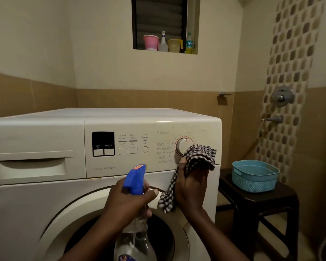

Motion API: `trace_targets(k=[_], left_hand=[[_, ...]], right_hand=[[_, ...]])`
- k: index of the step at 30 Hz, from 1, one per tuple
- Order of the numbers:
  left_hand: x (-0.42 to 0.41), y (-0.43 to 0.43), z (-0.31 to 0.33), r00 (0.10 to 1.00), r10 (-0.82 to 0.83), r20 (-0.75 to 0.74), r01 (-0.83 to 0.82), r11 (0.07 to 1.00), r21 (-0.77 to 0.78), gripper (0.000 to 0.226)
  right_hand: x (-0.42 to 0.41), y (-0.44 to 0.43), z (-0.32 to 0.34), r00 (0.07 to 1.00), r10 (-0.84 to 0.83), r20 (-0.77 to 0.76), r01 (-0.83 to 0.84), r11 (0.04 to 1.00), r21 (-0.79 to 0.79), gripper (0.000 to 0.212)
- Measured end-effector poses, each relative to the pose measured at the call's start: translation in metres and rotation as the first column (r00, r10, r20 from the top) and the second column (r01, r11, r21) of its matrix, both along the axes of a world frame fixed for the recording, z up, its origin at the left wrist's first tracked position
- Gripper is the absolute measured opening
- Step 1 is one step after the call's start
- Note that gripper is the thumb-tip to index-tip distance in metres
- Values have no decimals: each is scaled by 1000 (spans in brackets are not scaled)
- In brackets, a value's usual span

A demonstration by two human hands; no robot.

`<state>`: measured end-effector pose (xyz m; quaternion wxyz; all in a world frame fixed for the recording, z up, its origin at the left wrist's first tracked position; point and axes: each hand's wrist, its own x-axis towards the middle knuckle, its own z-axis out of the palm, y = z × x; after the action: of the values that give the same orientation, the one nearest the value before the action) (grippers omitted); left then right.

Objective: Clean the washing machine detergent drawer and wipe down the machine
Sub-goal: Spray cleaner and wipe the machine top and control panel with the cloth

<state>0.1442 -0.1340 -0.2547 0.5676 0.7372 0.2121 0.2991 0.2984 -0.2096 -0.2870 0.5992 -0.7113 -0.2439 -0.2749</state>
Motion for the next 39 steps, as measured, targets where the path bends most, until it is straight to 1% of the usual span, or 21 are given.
trace_targets(k=[4,5,7,8,9,10,11,13,15,17,19,21,25,27,28,31,32,34,35,36,39], left_hand=[[4,-6,-2,1000,-9,28,9,1000,3,23],[4,-8,-3,1000,-11,29,12,1000,-9,24],[3,-10,-2,999,-19,32,20,999,-26,24],[1,-10,-2,999,-24,34,24,999,-28,24],[0,-9,-2,999,-28,36,29,999,-30,24],[-1,-8,-1,999,-29,39,31,999,-34,23],[-1,-7,-1,999,-28,43,30,999,-41,24],[-1,-7,0,999,-21,48,23,998,-54,27],[0,-7,2,999,-13,52,16,998,-58,28],[0,-8,3,999,-10,51,13,998,-61,28],[0,-8,2,999,-10,44,13,998,-62,28],[-1,-6,0,999,-5,40,7,999,-51,27],[-3,-5,-2,999,10,31,-9,1000,-20,27],[-5,-6,-2,999,8,39,-6,1000,-29,27],[-6,-6,-1,999,4,41,-3,1000,-31,26],[-10,-6,2,999,1,43,0,1000,-31,26],[-11,-6,3,999,1,38,1,1000,-29,26],[-12,-7,6,1000,-6,14,6,1000,-21,27],[-13,-7,7,1000,-8,5,8,1000,-18,27],[-13,-7,7,1000,-10,-2,10,1000,-15,28],[-13,-8,6,1000,-8,-4,8,1000,5,26]], right_hand=[[6,-11,7,1000,-1,-29,3,998,59,38],[8,-12,9,1000,0,-30,3,997,76,38],[12,-14,19,1000,15,7,-16,997,76,48],[15,-13,27,998,26,55,-29,998,56,51],[19,-13,36,991,29,132,-29,1000,2,49],[22,-12,46,973,20,228,-1,997,-83,44],[24,-11,55,944,7,330,53,984,-172,38],[24,-9,64,860,24,510,139,950,-279,30],[25,-9,60,777,69,625,175,931,-321,33],[29,-8,47,746,56,664,216,922,-320,43],[31,-7,36,743,22,669,244,921,-302,48],[30,-7,29,730,10,683,266,917,-298,47],[30,-15,27,696,36,717,304,890,-340,42],[32,-22,23,706,10,709,328,882,-339,41],[33,-26,18,728,-11,685,327,884,-333,42],[37,-36,-2,838,-43,544,235,928,-289,40],[38,-38,-7,882,-46,469,183,951,-251,37],[38,-40,-10,961,-45,273,79,990,-116,30],[36,-39,-7,982,-43,185,52,998,-42,28],[34,-38,-2,991,-40,129,39,999,13,29],[22,-31,23,994,-8,107,0,997,75,35]])
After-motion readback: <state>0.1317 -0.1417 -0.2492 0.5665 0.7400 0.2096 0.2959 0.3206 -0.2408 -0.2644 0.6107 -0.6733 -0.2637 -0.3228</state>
